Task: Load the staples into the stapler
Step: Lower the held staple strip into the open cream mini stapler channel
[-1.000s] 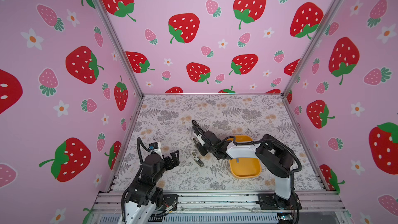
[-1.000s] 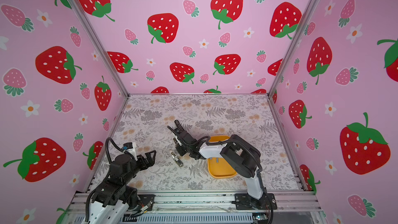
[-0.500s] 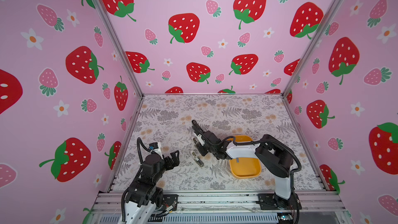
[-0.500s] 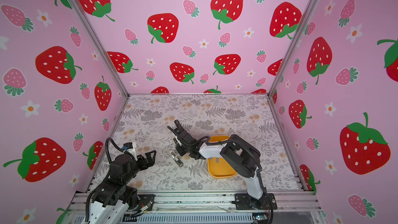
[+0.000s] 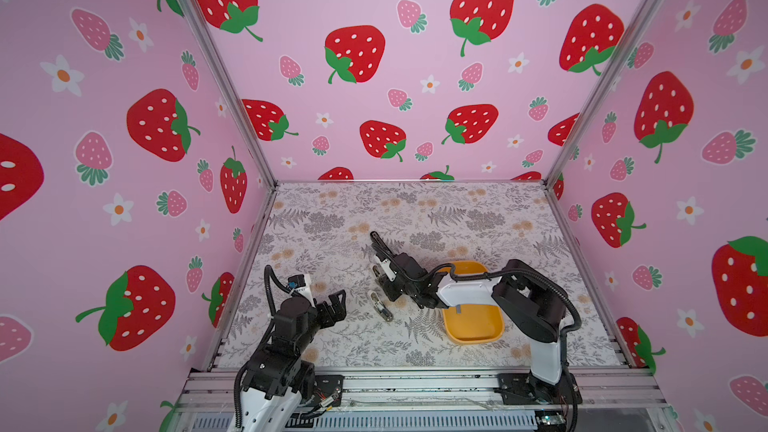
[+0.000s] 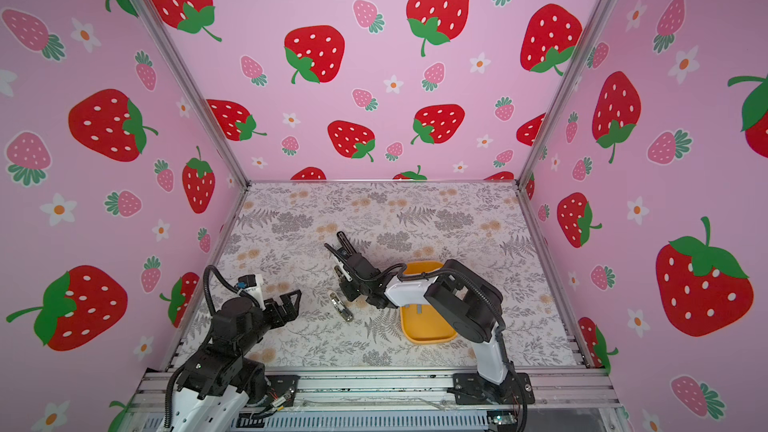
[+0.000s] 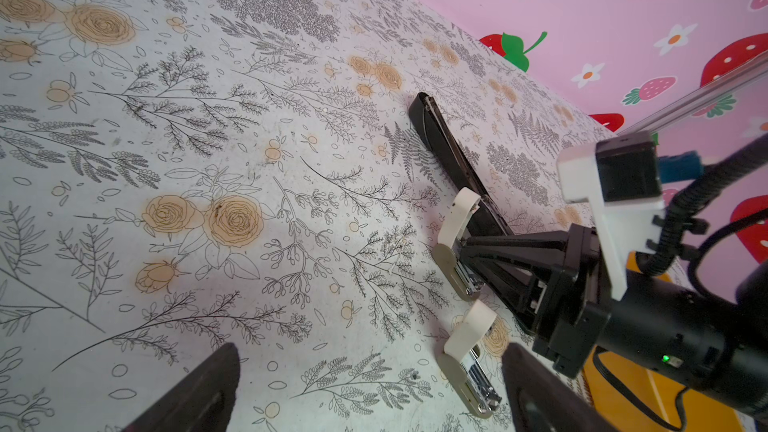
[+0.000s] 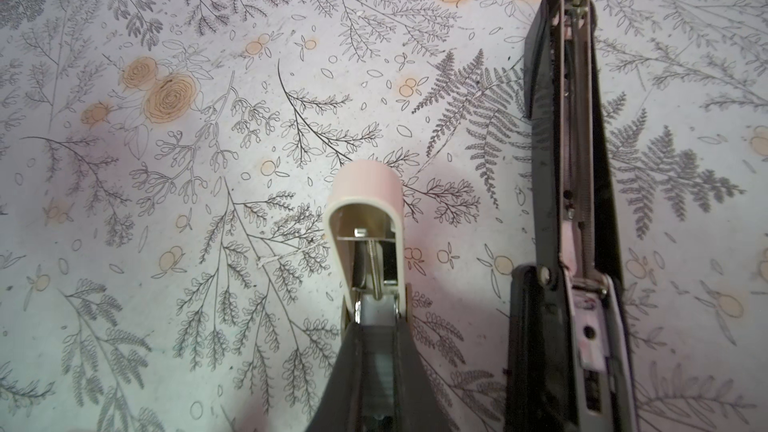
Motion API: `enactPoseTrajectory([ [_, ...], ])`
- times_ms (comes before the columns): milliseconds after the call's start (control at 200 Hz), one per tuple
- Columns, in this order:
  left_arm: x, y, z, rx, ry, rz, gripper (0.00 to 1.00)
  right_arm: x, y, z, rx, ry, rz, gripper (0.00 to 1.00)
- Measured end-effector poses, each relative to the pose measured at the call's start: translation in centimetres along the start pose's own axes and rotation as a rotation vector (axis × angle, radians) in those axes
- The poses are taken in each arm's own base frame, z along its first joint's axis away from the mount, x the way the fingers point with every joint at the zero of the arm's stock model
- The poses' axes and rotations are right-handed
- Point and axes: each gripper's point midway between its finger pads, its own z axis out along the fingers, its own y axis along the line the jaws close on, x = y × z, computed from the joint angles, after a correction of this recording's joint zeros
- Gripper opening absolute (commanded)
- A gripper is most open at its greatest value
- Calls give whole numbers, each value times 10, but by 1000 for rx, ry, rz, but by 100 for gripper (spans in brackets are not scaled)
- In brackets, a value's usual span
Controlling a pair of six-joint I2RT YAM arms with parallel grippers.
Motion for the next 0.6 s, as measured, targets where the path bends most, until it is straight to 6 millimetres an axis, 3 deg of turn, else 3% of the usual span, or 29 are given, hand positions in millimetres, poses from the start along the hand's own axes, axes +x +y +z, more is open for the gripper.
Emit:
enactPoseTrajectory([
  [600, 0, 0, 0, 0, 0, 0, 100, 9, 2, -4, -19, 11, 7, 11],
])
